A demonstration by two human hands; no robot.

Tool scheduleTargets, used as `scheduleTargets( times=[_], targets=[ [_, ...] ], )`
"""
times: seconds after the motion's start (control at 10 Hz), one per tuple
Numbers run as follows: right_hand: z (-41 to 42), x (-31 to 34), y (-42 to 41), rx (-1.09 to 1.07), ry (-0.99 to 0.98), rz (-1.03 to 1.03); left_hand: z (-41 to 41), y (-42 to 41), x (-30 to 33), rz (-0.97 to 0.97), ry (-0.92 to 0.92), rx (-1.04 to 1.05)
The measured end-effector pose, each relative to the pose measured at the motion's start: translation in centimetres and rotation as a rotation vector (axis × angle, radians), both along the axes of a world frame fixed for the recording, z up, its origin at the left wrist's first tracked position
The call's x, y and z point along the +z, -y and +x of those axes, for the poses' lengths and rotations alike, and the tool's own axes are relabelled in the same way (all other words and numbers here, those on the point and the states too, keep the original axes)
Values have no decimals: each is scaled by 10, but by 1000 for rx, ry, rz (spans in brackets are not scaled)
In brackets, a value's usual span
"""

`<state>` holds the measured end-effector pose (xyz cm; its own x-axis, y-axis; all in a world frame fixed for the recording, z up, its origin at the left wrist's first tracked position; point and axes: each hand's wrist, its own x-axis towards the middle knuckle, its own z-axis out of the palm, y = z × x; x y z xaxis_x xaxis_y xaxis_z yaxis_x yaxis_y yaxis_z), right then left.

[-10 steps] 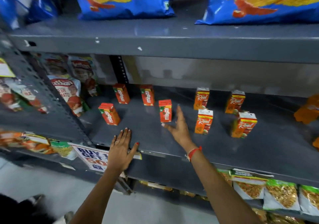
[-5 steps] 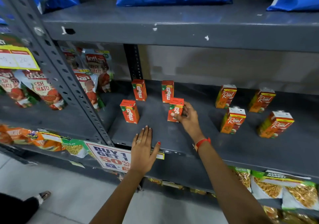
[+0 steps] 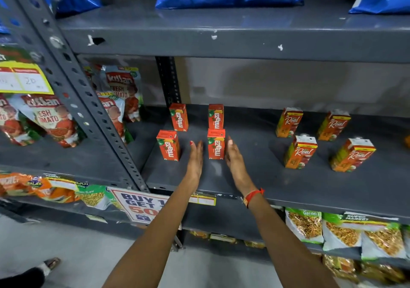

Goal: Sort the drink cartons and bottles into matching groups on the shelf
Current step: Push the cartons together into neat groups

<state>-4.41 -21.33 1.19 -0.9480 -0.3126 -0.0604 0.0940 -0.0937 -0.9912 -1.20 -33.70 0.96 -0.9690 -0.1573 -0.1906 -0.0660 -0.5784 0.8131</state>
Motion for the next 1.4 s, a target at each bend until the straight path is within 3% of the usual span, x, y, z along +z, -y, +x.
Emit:
scheduleTargets(
  times=[0.1,0.2,0.4,0.6,0.7,0.8,0.9,1.0,1.1,1.2,1.3,1.4],
  targets=[
    [4,0,3,26,16,17,1,-10,20,-270,273,150],
    [7,1,5,27,13,-6,4,-32,34,-201,147,62],
    [13,0,8,13,11,5,8,-31,31,-146,92,-14],
    [22,3,4,-40,0,-7,11,-32,29,-173,107,52],
    [32,-5,-18,-184,-11,-15,22,-48,19,-357,144,250],
    [40,-10,-59,-413,-17,-152,28,-70,6,-281,94,515],
    [42,-5,-108,-625,-29,-293,35,-106,0,-374,33,652],
    [34,-4,-160,-867,-91,-272,35,-155,4,-464,-126,612],
    [20,-5,-212,-1009,-92,-143,24,-203,9,-498,-224,399],
    [-4,5,-261,-930,-97,-17,5,-250,19,-570,-326,106],
    [-28,19,-291,-669,-23,30,-34,-293,26,-605,-270,-101],
    [-44,27,-301,-438,69,46,-62,-318,31,-410,-64,-174]
  ],
)
